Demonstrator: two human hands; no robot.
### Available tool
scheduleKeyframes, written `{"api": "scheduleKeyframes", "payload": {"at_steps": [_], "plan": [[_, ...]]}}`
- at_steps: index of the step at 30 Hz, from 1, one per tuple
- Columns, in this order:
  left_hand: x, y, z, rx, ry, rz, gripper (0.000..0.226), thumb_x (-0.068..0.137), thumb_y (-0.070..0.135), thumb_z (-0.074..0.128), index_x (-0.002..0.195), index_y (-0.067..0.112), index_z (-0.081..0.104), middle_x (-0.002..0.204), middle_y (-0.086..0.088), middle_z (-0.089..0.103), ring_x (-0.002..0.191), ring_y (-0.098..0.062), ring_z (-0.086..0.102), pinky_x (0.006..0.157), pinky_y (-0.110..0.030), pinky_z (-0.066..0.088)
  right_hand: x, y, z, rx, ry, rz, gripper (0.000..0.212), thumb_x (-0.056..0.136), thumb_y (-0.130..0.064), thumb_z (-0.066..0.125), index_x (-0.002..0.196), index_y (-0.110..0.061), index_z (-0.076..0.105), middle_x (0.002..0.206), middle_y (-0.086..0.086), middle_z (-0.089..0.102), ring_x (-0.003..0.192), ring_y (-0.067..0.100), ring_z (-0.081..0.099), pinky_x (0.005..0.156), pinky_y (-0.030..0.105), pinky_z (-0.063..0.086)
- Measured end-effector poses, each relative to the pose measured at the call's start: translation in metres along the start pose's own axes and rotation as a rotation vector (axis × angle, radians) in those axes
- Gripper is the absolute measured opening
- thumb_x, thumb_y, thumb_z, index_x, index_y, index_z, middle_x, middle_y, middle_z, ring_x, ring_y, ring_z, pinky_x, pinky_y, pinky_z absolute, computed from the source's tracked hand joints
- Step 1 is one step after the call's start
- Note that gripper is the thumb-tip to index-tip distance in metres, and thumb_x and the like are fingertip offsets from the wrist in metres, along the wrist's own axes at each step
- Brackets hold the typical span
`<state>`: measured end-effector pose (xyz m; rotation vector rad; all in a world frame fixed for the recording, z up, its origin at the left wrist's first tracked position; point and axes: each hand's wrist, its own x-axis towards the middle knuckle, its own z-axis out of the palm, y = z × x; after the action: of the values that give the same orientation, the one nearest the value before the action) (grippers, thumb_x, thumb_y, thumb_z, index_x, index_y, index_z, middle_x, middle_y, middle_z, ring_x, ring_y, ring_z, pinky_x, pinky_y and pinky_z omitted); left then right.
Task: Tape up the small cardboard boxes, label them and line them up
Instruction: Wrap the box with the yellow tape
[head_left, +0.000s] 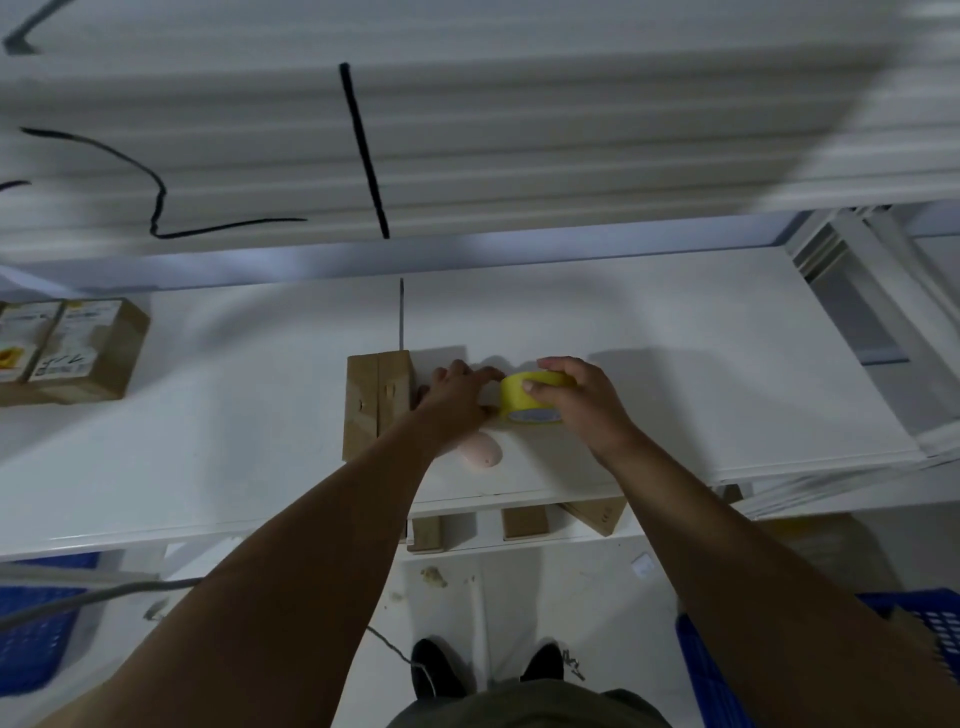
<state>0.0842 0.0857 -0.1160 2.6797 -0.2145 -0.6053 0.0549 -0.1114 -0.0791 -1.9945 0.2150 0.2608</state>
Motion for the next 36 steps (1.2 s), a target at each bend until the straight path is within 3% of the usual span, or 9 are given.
{"api": "scheduleKeyframes", "payload": {"at_steps": [3, 6, 11, 15, 19, 25, 30, 33, 36], "plan": [[0.003, 0.002, 0.004, -0.046, -0.029, 0.014, 0.044, 0.104, 0.039, 0.056, 0.148, 0.040, 0.050, 0.149, -0.013, 0.037, 0.139, -0.040, 0.032, 0.114, -0.053, 0.031, 0.001, -0.001, -0.007, -0.009, -0.006, -0.062, 0.048, 0.083, -0.025, 0.085, 0.129, -0.021, 0.070, 0.117, -0.007, 0.064, 0.115, 0.018, 0.062, 0.103, 0.036, 0.051], [0.006, 0.002, 0.003, -0.092, -0.018, 0.043, 0.039, 0.106, 0.038, 0.054, 0.144, 0.046, 0.053, 0.150, -0.010, 0.036, 0.142, -0.038, 0.030, 0.116, -0.056, 0.029, -0.001, -0.006, -0.014, -0.086, -0.045, -0.145, 0.047, 0.082, -0.021, 0.086, 0.126, -0.020, 0.069, 0.109, -0.016, 0.060, 0.108, 0.012, 0.059, 0.091, 0.028, 0.047], [0.013, 0.008, -0.002, -0.065, -0.055, 0.075, 0.036, 0.105, 0.034, 0.057, 0.141, 0.040, 0.058, 0.150, -0.008, 0.036, 0.140, -0.033, 0.031, 0.118, -0.058, 0.030, 0.000, -0.016, -0.019, -0.185, -0.035, -0.265, 0.033, 0.078, -0.016, 0.087, 0.105, -0.019, 0.070, 0.118, -0.007, 0.066, 0.113, 0.017, 0.059, 0.090, 0.030, 0.046], [0.017, 0.008, -0.014, -0.318, 0.065, 0.115, 0.013, 0.100, 0.015, 0.063, 0.104, 0.024, 0.072, 0.114, -0.008, 0.063, 0.109, -0.028, 0.062, 0.092, -0.038, 0.051, 0.006, -0.038, -0.037, -0.213, 0.044, -0.324, 0.033, 0.073, -0.019, 0.089, 0.085, -0.027, 0.060, 0.121, -0.005, 0.069, 0.115, 0.023, 0.062, 0.099, 0.039, 0.049], [0.002, 0.032, -0.054, -0.735, 0.189, 0.162, 0.023, 0.095, -0.014, 0.050, 0.096, 0.005, 0.062, 0.087, -0.005, 0.062, 0.077, -0.014, 0.062, 0.059, -0.012, 0.046, 0.012, -0.077, -0.069, -0.167, 0.118, -0.358, 0.026, 0.066, -0.040, 0.077, 0.082, -0.033, 0.058, 0.120, -0.002, 0.070, 0.113, 0.023, 0.064, 0.098, 0.038, 0.050], [-0.020, 0.027, -0.091, -0.768, 0.043, 0.229, 0.013, 0.103, 0.015, 0.064, 0.115, 0.015, 0.065, 0.087, -0.005, 0.062, 0.075, -0.018, 0.073, 0.081, -0.028, 0.061, 0.011, -0.090, -0.096, -0.053, 0.045, -0.266, 0.030, 0.077, -0.036, 0.082, 0.098, -0.020, 0.069, 0.114, -0.001, 0.069, 0.104, 0.017, 0.064, 0.085, 0.032, 0.048], [-0.057, -0.014, -0.103, -0.902, -0.101, 0.086, 0.020, 0.102, 0.012, 0.065, 0.119, 0.002, 0.064, 0.104, -0.015, 0.069, 0.100, -0.030, 0.077, 0.094, -0.041, 0.062, 0.006, -0.081, -0.072, 0.072, -0.054, -0.238, 0.040, 0.071, -0.037, 0.077, 0.093, -0.005, 0.067, 0.090, 0.003, 0.065, 0.087, 0.015, 0.060, 0.080, 0.034, 0.041], [-0.078, -0.043, -0.106, -0.910, -0.110, 0.001, 0.010, 0.104, 0.006, 0.060, 0.109, 0.000, 0.065, 0.108, -0.019, 0.067, 0.101, -0.031, 0.077, 0.087, -0.036, 0.064, 0.001, -0.078, -0.043, 0.117, -0.148, -0.213, 0.045, 0.073, -0.038, 0.078, 0.090, 0.001, 0.061, 0.082, 0.005, 0.053, 0.082, 0.016, 0.053, 0.077, 0.034, 0.034], [-0.103, -0.068, -0.109, -0.844, -0.062, -0.054, 0.013, 0.104, -0.003, 0.053, 0.106, 0.003, 0.063, 0.098, -0.015, 0.065, 0.088, -0.033, 0.077, 0.069, -0.029, 0.061, -0.004, -0.079, -0.011, 0.133, -0.223, -0.191, 0.039, 0.073, -0.040, 0.077, 0.078, -0.009, 0.055, 0.078, 0.007, 0.042, 0.078, 0.017, 0.044, 0.070, 0.035, 0.028]]}}
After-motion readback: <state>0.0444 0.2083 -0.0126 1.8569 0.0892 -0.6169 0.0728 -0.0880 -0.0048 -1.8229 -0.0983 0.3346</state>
